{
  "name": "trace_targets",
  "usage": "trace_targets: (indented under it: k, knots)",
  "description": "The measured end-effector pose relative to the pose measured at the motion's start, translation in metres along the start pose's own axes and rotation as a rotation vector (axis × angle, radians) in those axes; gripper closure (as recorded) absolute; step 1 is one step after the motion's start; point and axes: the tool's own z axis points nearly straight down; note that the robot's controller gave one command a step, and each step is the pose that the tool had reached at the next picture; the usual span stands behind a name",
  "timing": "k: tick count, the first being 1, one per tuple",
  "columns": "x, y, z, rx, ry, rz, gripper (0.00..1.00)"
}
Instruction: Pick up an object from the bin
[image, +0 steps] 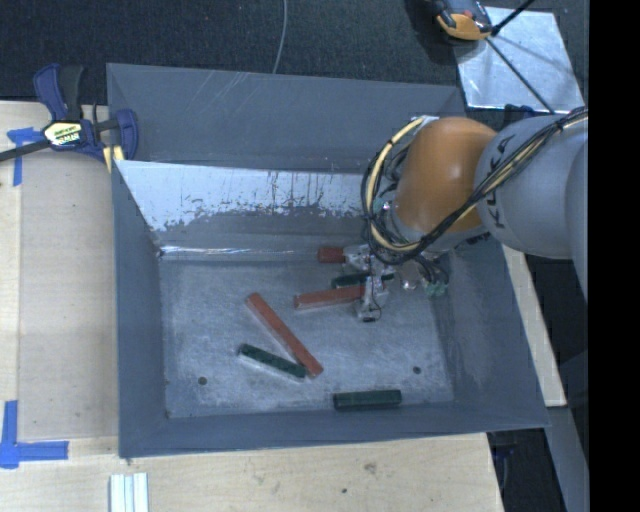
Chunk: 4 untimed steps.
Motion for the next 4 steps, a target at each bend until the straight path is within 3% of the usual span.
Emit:
trace_targets:
  k: [1,2,3,4]
  knots:
    - [0.028,-0.011,-0.050,-0.004,0.009,-0.020,1.00]
    - [0.037,0.013,-0.150,-0.002,0.004,-0.026,0.00]
    - [0.037,0.018,-0.158,-0.002,-0.001,-0.027,0.00]
    - [0.026,0.014,-0.119,0.001,-0.008,-0.075,0.00]
